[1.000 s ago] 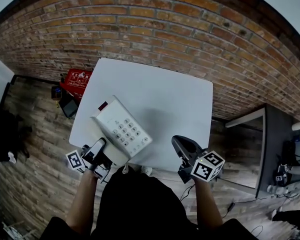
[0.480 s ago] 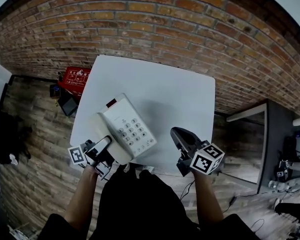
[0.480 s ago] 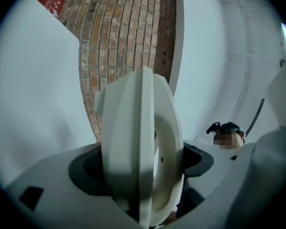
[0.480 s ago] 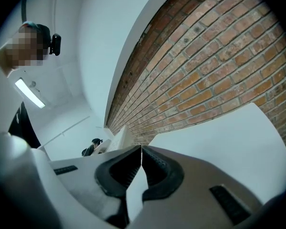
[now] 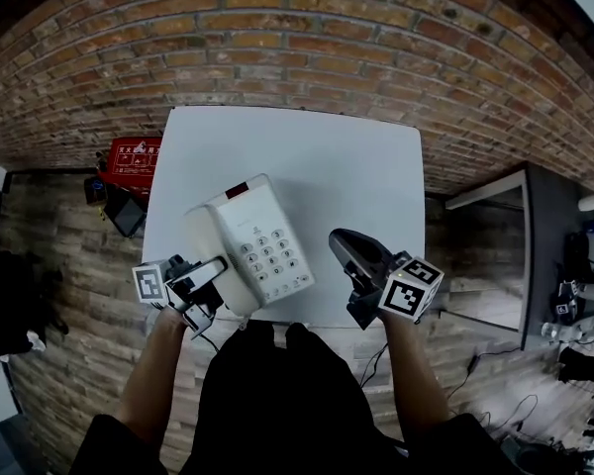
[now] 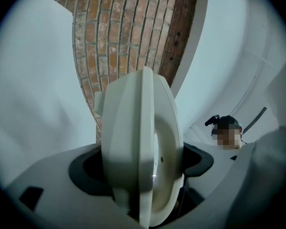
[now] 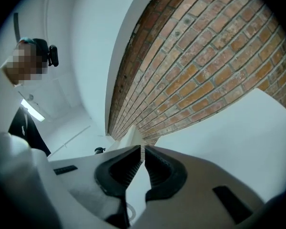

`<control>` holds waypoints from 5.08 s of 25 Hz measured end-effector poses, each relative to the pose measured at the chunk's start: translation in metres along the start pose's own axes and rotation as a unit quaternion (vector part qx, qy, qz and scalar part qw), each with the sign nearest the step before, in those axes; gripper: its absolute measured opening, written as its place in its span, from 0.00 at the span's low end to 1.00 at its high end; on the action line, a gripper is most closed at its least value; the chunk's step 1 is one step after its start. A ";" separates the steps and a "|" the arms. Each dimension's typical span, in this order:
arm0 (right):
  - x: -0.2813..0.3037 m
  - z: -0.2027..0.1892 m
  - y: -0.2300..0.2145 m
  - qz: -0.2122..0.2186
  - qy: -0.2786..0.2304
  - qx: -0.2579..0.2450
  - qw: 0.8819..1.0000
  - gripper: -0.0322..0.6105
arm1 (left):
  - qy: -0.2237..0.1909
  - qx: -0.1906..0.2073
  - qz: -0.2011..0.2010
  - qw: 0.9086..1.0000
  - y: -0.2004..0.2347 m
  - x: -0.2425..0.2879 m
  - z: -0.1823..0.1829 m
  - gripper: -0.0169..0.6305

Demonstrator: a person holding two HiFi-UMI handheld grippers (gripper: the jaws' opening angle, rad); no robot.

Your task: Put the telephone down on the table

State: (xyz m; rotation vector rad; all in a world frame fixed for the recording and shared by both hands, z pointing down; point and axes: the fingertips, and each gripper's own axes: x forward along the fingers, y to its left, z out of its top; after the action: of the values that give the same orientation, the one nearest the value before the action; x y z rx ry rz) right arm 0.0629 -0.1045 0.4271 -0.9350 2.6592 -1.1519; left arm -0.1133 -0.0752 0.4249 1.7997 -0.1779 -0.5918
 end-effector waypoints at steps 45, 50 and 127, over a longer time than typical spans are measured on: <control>0.053 -0.077 -0.102 0.090 -0.019 0.308 0.947 0.38 | 0.236 -0.116 0.045 0.964 0.140 0.051 -0.015 0.68; 0.050 -0.077 -0.111 0.100 -0.036 0.319 0.942 0.38 | 0.236 -0.117 0.042 0.964 0.142 0.056 -0.016 0.68; 0.026 -0.074 -0.161 -0.153 0.069 0.162 0.972 0.30 | 0.151 0.081 0.332 0.928 0.191 0.004 0.034 0.52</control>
State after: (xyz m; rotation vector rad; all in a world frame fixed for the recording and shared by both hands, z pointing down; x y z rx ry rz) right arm 0.0986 -0.1575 0.5944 -1.2662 2.3689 -1.7116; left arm -0.0929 -0.1662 0.5953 1.8174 -0.6079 0.1873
